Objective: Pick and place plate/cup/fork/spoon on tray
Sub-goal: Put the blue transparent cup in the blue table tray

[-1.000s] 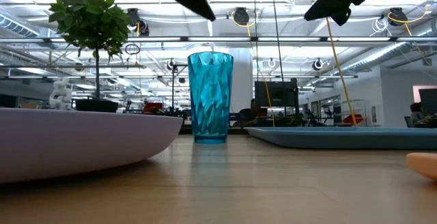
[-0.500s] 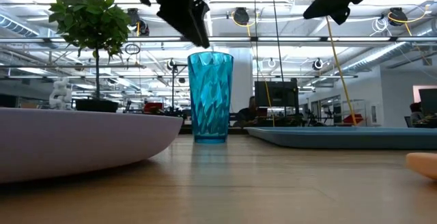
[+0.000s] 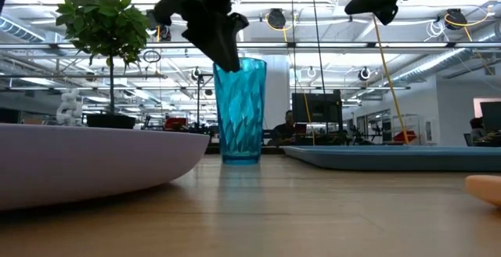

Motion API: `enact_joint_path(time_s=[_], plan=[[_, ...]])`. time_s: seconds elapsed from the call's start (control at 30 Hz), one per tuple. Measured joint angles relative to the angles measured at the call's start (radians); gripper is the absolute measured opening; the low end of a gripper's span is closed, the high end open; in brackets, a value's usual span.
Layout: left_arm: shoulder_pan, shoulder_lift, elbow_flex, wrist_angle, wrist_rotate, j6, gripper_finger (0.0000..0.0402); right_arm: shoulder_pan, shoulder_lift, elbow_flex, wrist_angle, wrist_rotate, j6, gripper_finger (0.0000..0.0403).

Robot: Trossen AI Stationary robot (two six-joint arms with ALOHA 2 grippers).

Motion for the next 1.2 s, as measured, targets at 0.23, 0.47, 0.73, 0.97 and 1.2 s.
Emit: enact_joint_path(time_s=[0.23,0.47,0.73,0.97,1.2], plan=[[0.018,0.003,0.0,0.024,0.001,0.076,0.0021,0.0,0.0,0.0,0.001,-0.022,-0.006,0.0],[0.021,-0.031,0.001,0.063,-0.008,0.175,0.0023,0.0,-0.001,0.0,0.039,-0.071,-0.053,0.0],[0.039,-0.034,0.11,0.084,-0.03,0.248,0.0015,0.0,-0.014,0.022,0.046,-0.125,-0.106,0.0],[0.111,-0.036,0.254,0.107,-0.03,0.311,0.0009,0.041,-0.021,0.054,-0.004,-0.124,-0.1,0.0],[0.214,-0.034,0.315,0.266,0.024,0.371,0.0008,0.124,-0.025,0.086,-0.046,-0.121,-0.099,0.0]])
